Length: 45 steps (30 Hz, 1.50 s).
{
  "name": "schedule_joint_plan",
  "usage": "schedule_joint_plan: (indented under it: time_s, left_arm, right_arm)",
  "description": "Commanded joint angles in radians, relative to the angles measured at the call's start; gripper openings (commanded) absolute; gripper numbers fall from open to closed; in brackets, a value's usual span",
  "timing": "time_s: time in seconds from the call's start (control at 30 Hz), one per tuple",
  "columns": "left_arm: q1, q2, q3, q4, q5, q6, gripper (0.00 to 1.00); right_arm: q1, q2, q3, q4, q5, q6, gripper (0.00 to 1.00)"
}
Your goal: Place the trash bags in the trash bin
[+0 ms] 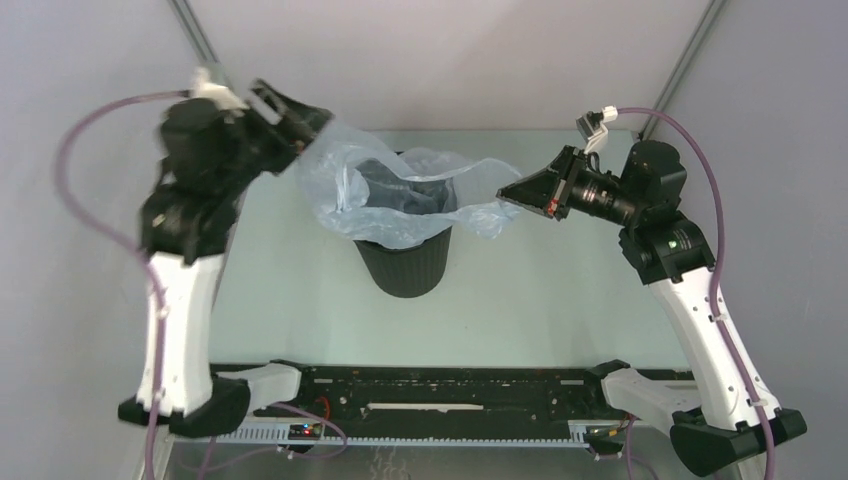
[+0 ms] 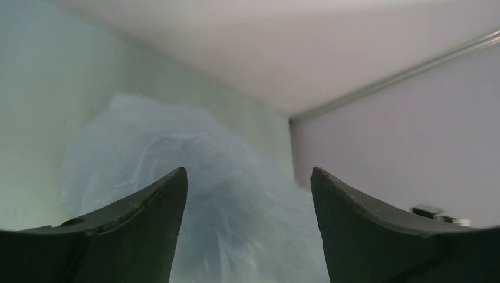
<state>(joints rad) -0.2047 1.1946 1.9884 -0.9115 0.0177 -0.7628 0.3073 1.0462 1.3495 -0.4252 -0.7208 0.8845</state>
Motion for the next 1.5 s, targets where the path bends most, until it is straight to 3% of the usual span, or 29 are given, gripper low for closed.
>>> schedule_joint_plan:
  time_s: [0.0,0.23,0.37,0.6,0.77,0.87,0.93,1.1,1.23,1.33,1.47]
  left_arm:
    - [0.014,-0.008,-0.278,0.159,0.262,-0.195,0.79]
    - [-0.047,-0.096,-0.631,0.354,0.294,-0.308,0.79]
    - [-0.102,-0.034,-0.647,0.444,0.318,-0.342,0.78]
    - [-0.195,0.121,-0.565,0.442,0.328,-0.354,0.80]
    - [-0.207,0.056,-0.755,0.523,0.238,-0.448,0.80]
    - [-0.201,0.044,-0.838,0.537,0.207,-0.426,0.81]
    - [-0.204,0.055,-0.793,0.497,0.193,-0.336,0.82]
    - [-0.197,0.034,-0.591,0.361,0.136,-0.106,0.99]
    - [-0.178,0.017,-0.459,0.263,0.159,0.007,1.00]
    - [-0.164,-0.023,-0.432,0.232,0.188,0.020,1.00]
    - [-0.125,-0.117,-0.414,0.160,0.119,0.033,1.00]
  right_arm:
    - [-0.005,-0.021,0.019,0.030,-0.034,0.007,0.00]
    - [-0.005,-0.034,0.009,0.027,-0.032,0.002,0.00]
    - [-0.005,-0.039,0.000,0.027,-0.028,0.002,0.00]
    - [-0.005,-0.044,0.000,0.023,-0.017,-0.001,0.00]
    - [-0.005,-0.040,0.000,0.033,-0.015,0.003,0.00]
    - [-0.004,-0.035,0.000,0.039,-0.014,0.003,0.00]
    - [-0.003,-0.028,0.000,0.037,-0.017,0.000,0.00]
    - [0.025,-0.022,-0.001,-0.001,0.011,-0.041,0.00]
    - [0.037,-0.012,0.000,0.008,0.017,-0.052,0.00]
    - [0.037,-0.001,0.000,0.025,0.017,-0.053,0.00]
    - [0.040,0.017,0.000,0.057,0.011,-0.040,0.00]
